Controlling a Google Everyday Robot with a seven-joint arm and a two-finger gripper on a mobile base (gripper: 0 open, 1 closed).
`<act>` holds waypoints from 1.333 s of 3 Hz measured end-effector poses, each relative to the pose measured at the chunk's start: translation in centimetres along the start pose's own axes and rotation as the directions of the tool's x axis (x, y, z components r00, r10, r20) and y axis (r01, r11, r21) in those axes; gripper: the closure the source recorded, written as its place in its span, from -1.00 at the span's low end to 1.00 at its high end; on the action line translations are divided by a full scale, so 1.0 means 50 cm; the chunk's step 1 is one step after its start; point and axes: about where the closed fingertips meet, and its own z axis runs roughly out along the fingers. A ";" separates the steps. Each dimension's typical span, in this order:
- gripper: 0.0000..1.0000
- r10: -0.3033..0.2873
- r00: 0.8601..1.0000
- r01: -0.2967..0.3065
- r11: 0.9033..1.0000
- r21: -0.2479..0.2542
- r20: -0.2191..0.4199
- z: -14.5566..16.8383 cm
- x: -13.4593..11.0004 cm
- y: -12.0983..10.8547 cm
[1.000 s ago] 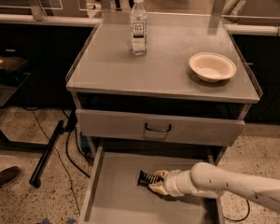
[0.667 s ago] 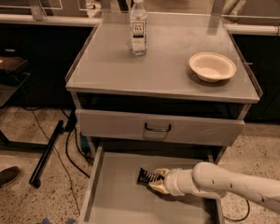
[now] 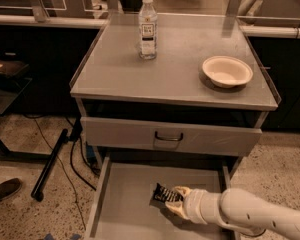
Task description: Pick rxbar chocolate from middle drawer and place on counter
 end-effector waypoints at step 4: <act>1.00 -0.075 0.996 0.068 0.990 0.122 0.057 -0.143 -0.161 -0.007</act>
Offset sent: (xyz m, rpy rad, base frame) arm -0.0188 -0.0046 0.0295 0.0072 -0.0336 -0.0347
